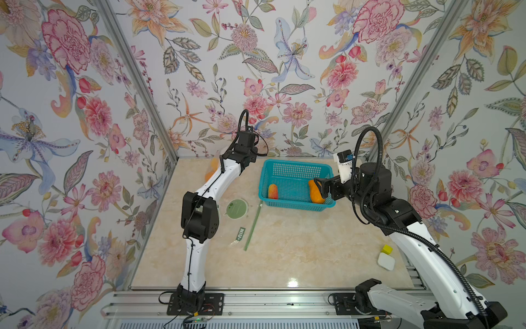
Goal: Place the mango in a zip-top bag and seal the zipper
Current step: Place the zipper food storage bag at the center of the board, then pick up the zipper food storage bag at the center of the board.
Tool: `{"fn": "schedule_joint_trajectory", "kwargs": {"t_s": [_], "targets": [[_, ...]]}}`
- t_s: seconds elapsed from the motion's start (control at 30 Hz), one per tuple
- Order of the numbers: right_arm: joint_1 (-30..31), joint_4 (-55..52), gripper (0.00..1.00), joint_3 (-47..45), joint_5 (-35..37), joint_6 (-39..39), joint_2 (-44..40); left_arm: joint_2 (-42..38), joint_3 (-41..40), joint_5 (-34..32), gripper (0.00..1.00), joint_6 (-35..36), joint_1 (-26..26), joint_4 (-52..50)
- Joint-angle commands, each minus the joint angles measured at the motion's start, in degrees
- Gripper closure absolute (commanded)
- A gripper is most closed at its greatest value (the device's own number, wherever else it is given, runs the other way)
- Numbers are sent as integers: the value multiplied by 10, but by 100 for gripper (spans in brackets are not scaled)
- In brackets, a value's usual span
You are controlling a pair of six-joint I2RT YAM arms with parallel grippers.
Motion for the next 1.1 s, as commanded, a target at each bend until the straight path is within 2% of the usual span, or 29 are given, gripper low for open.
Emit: {"fn": "schedule_joint_trajectory", "kwargs": {"t_s": [0.0,0.07,0.13,0.2,0.27,0.37,0.47,0.57,0.63,0.73,0.9,1.07], "targets": [[4,13,0,-12,11,10,-12,-6,20,62,76,-40,-6,-11],[6,15,0,-15,11,10,-12,-10,17,88,69,-51,-7,-5],[9,18,0,-20,13,11,-9,-17,14,109,55,-59,-8,2],[10,19,0,-23,15,13,-8,-27,12,117,48,-62,-8,-2],[12,20,0,-23,18,15,-7,-48,-5,118,47,-63,-8,-4],[16,21,0,-24,23,18,-10,-111,-75,114,46,-68,-12,13],[21,21,0,-26,34,27,-14,-202,-192,100,46,-82,-20,39],[31,20,0,-31,60,41,-17,-296,-343,85,46,-109,-35,56],[38,17,0,-35,78,51,-19,-360,-448,78,48,-130,-55,66],[47,11,0,-40,104,64,-18,-418,-565,60,49,-166,-99,70],[54,11,0,-51,120,89,-19,-421,-637,7,45,-188,-182,45],[60,11,0,-57,122,98,-24,-391,-681,-4,42,-185,-193,60]]}}
